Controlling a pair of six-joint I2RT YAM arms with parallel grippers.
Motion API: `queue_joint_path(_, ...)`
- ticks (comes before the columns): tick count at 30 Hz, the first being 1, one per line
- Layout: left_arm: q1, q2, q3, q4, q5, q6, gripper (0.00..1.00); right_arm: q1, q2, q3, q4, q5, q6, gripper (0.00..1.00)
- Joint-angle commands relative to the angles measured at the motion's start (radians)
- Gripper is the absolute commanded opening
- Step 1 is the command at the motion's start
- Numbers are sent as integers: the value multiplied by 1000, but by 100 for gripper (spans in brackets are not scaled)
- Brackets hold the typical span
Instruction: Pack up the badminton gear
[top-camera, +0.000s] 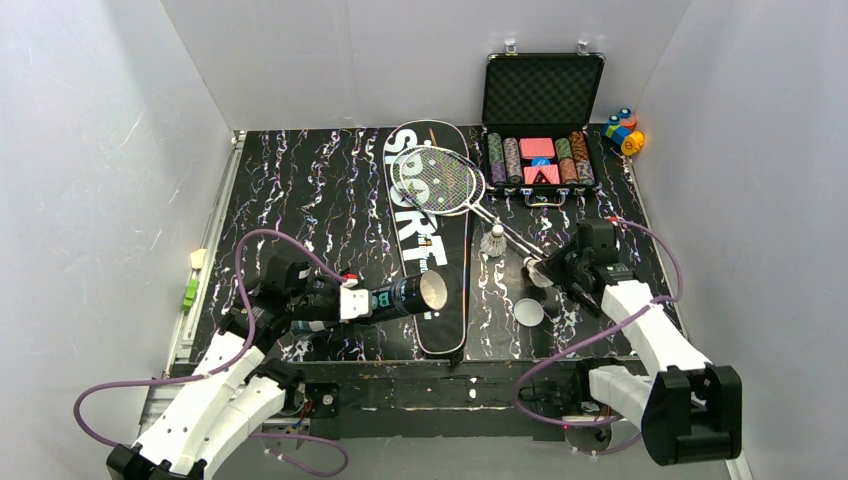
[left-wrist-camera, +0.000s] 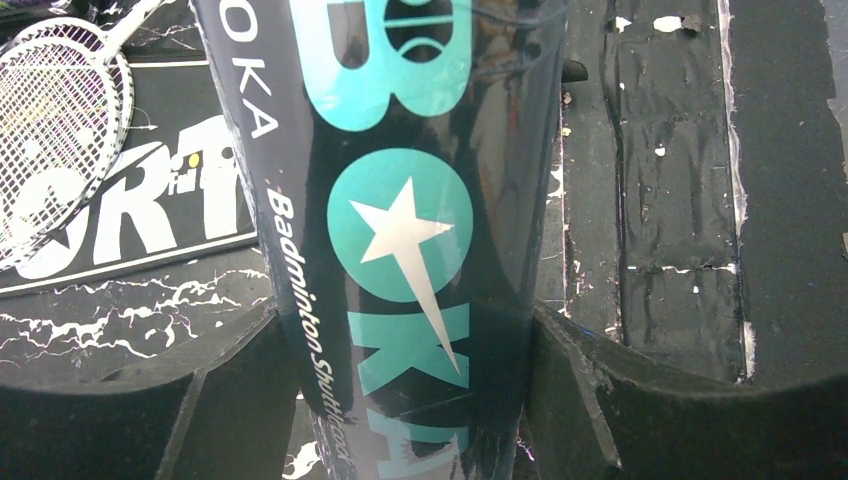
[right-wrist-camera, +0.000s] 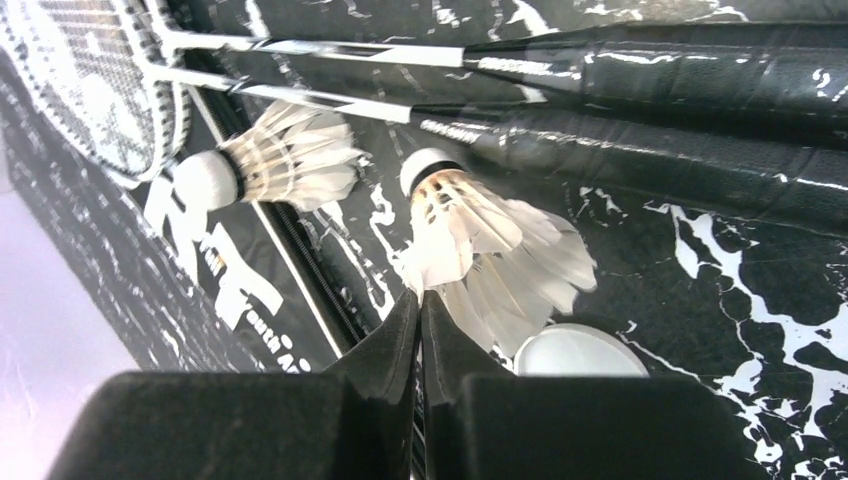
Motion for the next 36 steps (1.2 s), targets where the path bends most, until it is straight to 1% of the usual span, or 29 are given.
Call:
queue_joint_path(1,-5,2,31,6,3,9,18,36,-123,44,-22,-57,-52,6)
queue_joint_path(4,-5,3,26,2,1,18,18,100,-233,88,-67,-147,-91,6)
queue_joint_path(9,-5,8,17,-6,-7,36,18,242,-345,231,-183,-301,-190,5)
queue_joint_path(12,-5,14,13,-6,-8,57,18,291,-397,299,-210,-388,-225,6)
queue_joint_path(15,-5,23,11,-6,-12,70,17,339,-409,349,-211,-461,-234,6)
queue_joint_path(19,-5,28,12,-5,-25,78,17,434,-386,431,-285,-407,-256,6)
queue_joint_path(24,-5,27,9,-5,-36,77,17,542,-323,509,-320,-406,-281,6)
queue_joint_path(29,-5,31,-1,-6,-52,94,16,655,-272,594,-433,-320,-337,7)
queue_joint_path(36,-5,28,-2,-2,-41,96,16,728,-214,615,-417,-296,-348,7)
